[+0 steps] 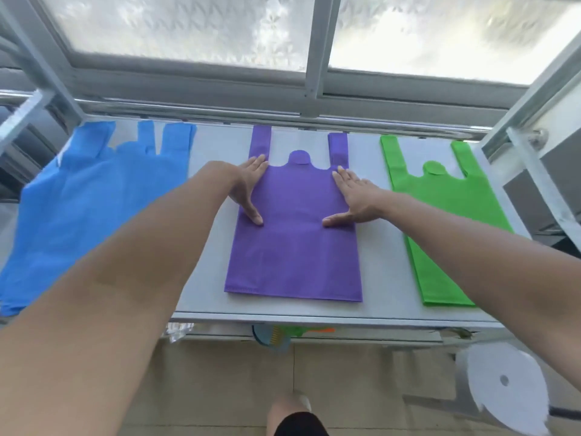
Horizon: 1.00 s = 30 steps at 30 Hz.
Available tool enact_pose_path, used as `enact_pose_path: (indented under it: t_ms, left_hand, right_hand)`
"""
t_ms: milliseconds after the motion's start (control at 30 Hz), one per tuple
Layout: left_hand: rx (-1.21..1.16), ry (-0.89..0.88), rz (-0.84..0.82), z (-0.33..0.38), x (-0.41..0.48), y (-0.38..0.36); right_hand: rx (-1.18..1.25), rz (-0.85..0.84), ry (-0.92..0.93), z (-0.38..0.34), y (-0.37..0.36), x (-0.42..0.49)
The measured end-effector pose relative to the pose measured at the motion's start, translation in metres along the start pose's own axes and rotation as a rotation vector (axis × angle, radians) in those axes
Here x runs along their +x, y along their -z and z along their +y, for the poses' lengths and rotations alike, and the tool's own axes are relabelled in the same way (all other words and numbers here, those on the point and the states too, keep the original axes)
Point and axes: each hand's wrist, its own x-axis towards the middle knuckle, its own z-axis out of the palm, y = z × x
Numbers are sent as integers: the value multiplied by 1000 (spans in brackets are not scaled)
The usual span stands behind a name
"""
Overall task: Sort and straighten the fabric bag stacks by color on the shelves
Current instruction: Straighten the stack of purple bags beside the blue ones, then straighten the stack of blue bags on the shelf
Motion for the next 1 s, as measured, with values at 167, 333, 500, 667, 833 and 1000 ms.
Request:
enact_pose_path:
  t_ms: [167, 333, 500, 667, 833, 1000]
  left_hand:
    - [-34, -37, 43, -1, -5, 1]
    - [-79, -146, 261, -15, -40, -12]
    - [20, -77, 412, -74, -103, -56]
    - [-180, 5, 463, -165, -193, -126]
    - [-482, 154, 695, -238, -275, -203]
    - [-616, 292, 598, -262, -294, -222]
  right_hand:
    - [-64, -44, -29, -10, 14, -5]
    - [-43, 15, -60, -38, 32, -26]
    - [43, 81, -1, -121, 27, -54]
    - [142, 166, 69, -257, 31, -69]
    - [371, 161, 39, -381, 9, -84]
    - [519, 149, -174, -435, -13, -79]
